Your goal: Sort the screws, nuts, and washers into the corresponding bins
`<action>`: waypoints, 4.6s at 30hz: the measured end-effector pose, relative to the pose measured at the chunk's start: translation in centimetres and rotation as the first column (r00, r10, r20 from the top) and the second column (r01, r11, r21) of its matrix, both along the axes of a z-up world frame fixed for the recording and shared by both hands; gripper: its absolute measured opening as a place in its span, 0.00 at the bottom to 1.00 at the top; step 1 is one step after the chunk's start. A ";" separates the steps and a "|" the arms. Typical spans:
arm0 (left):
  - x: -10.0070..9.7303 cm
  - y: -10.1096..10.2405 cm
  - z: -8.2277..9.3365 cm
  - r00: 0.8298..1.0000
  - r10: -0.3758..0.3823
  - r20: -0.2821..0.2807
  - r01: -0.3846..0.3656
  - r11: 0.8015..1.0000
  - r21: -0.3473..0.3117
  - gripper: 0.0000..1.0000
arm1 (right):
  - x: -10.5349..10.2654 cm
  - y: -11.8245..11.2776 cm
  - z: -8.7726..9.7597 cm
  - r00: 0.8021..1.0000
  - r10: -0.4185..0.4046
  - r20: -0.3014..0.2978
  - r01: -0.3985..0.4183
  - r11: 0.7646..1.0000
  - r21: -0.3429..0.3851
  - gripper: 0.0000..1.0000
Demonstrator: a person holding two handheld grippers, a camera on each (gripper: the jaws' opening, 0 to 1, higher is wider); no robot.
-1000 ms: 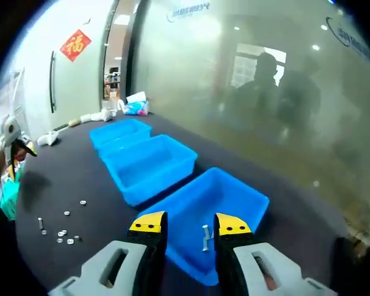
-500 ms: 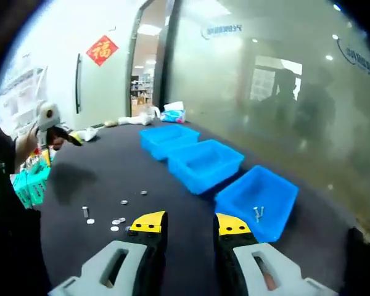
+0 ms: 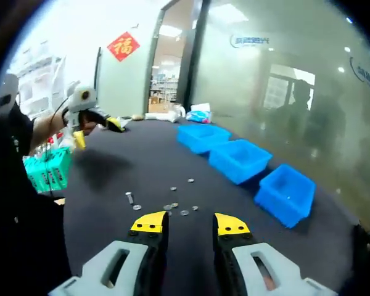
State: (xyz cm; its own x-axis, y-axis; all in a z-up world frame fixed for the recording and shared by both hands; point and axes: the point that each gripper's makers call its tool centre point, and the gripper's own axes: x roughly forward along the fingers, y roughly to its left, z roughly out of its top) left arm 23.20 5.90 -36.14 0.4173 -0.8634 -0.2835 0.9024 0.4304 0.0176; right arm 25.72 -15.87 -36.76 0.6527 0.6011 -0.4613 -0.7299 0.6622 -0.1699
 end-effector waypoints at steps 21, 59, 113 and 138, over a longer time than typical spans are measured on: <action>-0.4 0.4 -0.3 1.000 0.006 -0.001 -0.006 1.000 -0.004 0.62 | -2.6 4.7 -2.1 0.973 0.181 -0.145 -0.193 0.978 -0.075 0.20; -0.4 1.1 -1.6 0.999 0.023 -0.038 -0.024 1.000 -0.016 0.62 | -2.0 11.5 -7.0 0.904 0.329 -0.274 -0.383 0.907 -0.175 0.04; 0.3 -0.8 0.0 1.000 -0.006 -0.002 0.006 1.000 0.006 0.62 | 0.7 -4.7 0.3 0.985 -0.157 -0.077 0.166 0.977 0.131 0.01; 1.2 0.7 -0.1 0.999 0.047 0.002 -0.047 0.999 -0.001 0.62 | 14.0 -10.9 2.7 0.939 -0.344 -0.004 0.340 0.928 0.150 0.01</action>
